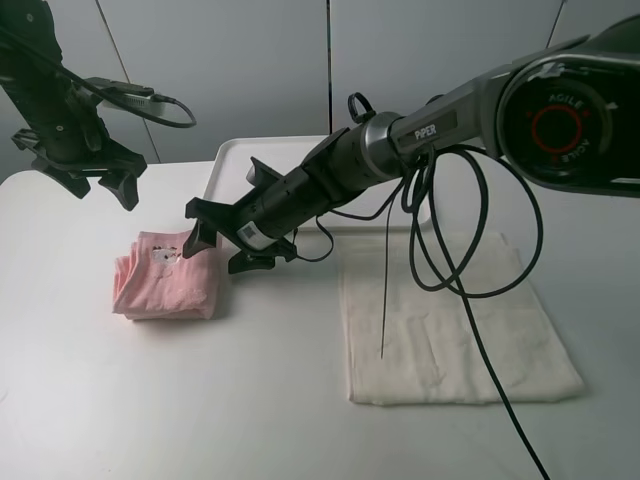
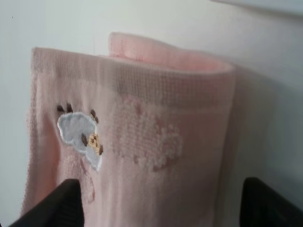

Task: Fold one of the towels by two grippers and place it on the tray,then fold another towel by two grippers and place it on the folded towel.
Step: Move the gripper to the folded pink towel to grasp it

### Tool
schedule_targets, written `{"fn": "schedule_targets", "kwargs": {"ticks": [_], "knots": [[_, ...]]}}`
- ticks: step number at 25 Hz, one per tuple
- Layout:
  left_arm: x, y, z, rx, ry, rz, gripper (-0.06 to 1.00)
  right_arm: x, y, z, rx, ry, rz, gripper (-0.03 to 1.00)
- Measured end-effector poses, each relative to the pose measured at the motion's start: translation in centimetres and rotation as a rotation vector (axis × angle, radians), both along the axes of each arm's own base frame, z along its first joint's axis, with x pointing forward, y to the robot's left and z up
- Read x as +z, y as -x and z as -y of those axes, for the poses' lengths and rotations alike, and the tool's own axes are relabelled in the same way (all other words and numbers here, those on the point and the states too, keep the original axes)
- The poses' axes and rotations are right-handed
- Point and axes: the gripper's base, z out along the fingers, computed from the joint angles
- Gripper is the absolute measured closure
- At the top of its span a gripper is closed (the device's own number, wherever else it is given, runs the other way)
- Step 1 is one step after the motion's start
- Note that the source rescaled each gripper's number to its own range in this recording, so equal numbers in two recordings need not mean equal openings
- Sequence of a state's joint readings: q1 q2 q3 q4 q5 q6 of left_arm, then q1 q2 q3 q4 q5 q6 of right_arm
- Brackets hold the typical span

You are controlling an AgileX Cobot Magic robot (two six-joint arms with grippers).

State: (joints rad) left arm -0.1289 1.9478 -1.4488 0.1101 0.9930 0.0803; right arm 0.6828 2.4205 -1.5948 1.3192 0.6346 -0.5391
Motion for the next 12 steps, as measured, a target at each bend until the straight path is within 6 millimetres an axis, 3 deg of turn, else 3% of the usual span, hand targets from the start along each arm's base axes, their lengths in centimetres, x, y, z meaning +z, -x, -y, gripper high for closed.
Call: {"fn": "schedule_targets", "kwargs": {"ticks": [7,9,12], "knots": [[0.0,0.0,0.0,0.001,0.003,0.0,0.05,-0.9,1.2,-1.3,0.016,0.015,0.01,0.28],[0.0,0.0,0.0,0.001,0.003,0.0,0.05,-1.0,1.2,-1.3,0.015,0.02,0.017,0.4],[0.0,0.0,0.0,0.001,0.003,0.0,0.05,-1.4,1.2,-1.3,0.027,0.029,0.039,0.7]]}}
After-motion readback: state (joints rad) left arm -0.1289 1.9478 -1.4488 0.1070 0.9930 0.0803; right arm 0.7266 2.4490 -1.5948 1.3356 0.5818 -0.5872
